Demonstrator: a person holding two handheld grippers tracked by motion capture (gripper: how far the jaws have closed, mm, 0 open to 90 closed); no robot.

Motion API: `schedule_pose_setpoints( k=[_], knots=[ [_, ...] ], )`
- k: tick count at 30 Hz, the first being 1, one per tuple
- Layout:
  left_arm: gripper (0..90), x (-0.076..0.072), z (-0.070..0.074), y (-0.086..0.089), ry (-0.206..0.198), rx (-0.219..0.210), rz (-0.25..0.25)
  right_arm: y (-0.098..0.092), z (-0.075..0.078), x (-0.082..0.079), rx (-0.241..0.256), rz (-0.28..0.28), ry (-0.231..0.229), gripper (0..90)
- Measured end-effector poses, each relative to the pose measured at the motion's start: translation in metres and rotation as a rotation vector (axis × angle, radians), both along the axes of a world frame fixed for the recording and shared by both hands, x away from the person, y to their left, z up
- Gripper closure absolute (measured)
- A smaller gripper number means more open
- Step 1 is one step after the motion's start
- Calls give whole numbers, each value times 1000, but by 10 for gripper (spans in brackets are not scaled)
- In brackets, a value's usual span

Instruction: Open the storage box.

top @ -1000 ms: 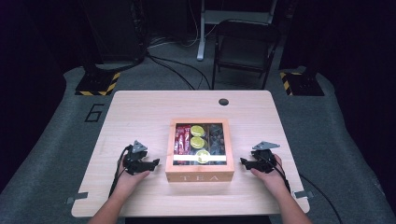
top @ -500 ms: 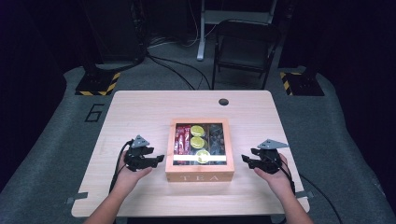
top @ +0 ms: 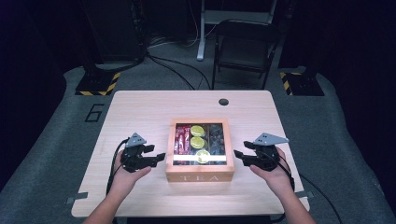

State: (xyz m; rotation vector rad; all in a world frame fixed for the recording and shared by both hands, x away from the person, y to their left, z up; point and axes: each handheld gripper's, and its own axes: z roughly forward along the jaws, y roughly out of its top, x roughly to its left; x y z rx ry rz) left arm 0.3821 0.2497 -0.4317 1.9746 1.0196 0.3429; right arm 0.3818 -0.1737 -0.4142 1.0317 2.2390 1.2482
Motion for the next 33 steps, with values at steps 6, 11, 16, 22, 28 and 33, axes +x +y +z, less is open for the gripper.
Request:
schedule_pose_setpoints(
  k=[6, 11, 16, 22, 28, 33],
  knots=[
    [379, -15, 1, -2, -33, 25, -32, 14, -4, -13, 23, 70, 14, 433],
    [380, -30, -4, -2, -34, -5, -35, 21, -12, -23, -15, 102, 23, 431],
    [395, -38, -10, -9, -47, -12, -51, 20, -22, -30, -19, 102, 38, 431],
    [396, -42, -23, -17, -45, 24, -81, 18, -38, -34, -8, 96, 58, 430],
    [403, -45, -36, -24, -47, 25, -85, 20, -49, -35, -31, 106, 57, 422],
    [432, -46, -45, -29, -33, 42, -100, 19, -58, -34, -34, 96, 61, 454]
  ],
)
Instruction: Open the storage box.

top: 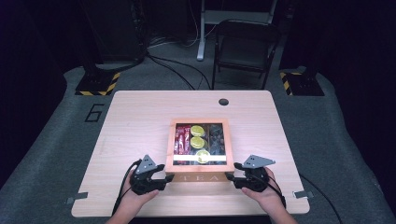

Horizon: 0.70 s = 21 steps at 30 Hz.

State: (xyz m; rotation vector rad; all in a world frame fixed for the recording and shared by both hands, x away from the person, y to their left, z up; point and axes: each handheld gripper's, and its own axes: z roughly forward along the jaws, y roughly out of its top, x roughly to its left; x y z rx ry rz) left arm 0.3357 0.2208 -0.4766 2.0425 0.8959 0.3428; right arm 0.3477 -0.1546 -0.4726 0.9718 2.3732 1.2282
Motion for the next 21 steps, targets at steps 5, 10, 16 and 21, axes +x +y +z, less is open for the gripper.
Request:
schedule_pose_setpoints(
  k=[5, 10, 16, 21],
  knots=[
    [459, 0, -4, -2, -4, 6, 7, 0, -3, 0, -1, 4, 16, 476],
    [495, 0, -4, 0, 7, -6, 12, -1, -5, 0, 3, 0, 16, 494],
    [495, 0, -4, -1, -6, 0, 17, -1, -5, -1, 13, -3, 17, 497],
    [503, -2, -2, -2, -17, 1, 27, 0, -3, -3, -17, -2, -12, 502]
  ],
)
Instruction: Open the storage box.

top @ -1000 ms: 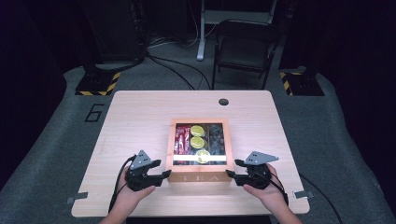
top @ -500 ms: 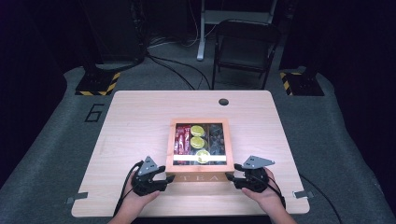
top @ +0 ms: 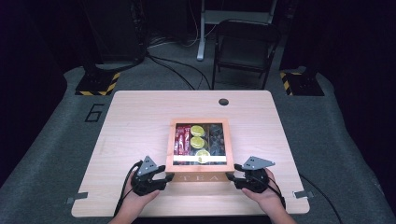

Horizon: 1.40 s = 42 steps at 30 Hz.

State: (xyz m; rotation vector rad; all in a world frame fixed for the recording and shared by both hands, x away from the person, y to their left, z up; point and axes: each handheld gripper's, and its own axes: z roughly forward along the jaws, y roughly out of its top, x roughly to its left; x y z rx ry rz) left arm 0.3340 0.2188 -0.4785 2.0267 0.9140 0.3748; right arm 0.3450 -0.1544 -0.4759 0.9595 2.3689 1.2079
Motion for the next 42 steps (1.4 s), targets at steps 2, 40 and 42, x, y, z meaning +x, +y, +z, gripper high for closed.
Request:
schedule_pose_setpoints(
  k=[2, 40, 42],
  knots=[
    [503, -1, 0, -1, -4, 1, 5, 1, 0, 0, -1, 0, -6, 502],
    [499, 13, 63, -3, -78, -19, 51, 0, 57, 22, 60, -31, -19, 536],
    [499, 15, 65, -2, -81, -27, 50, 0, 60, 24, 63, -33, -23, 536]
  ],
)
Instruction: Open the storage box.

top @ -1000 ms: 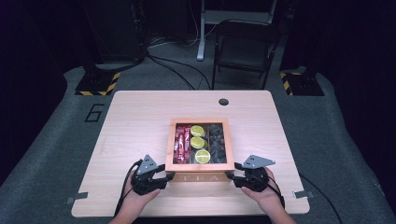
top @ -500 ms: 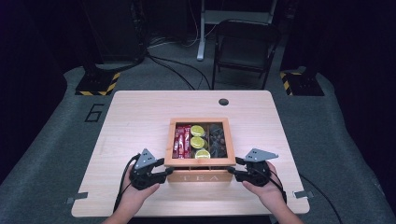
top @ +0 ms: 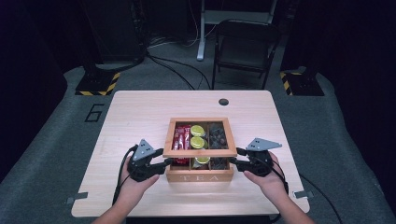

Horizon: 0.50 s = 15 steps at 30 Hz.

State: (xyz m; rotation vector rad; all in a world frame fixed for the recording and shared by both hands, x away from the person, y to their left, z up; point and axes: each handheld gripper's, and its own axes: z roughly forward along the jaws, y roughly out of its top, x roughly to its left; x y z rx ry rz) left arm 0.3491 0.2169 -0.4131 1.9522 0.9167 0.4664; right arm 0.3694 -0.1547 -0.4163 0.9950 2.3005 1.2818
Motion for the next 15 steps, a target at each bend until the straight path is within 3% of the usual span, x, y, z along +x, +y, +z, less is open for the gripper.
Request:
schedule_pose_setpoints(
  k=[5, 15],
  knots=[
    [501, 4, 9, 2, -11, -26, 4, 0, 13, 4, -23, -6, -37, 533],
    [503, 15, 30, 2, -59, -42, 14, 0, 32, 14, -6, -11, -87, 533]
  ],
)
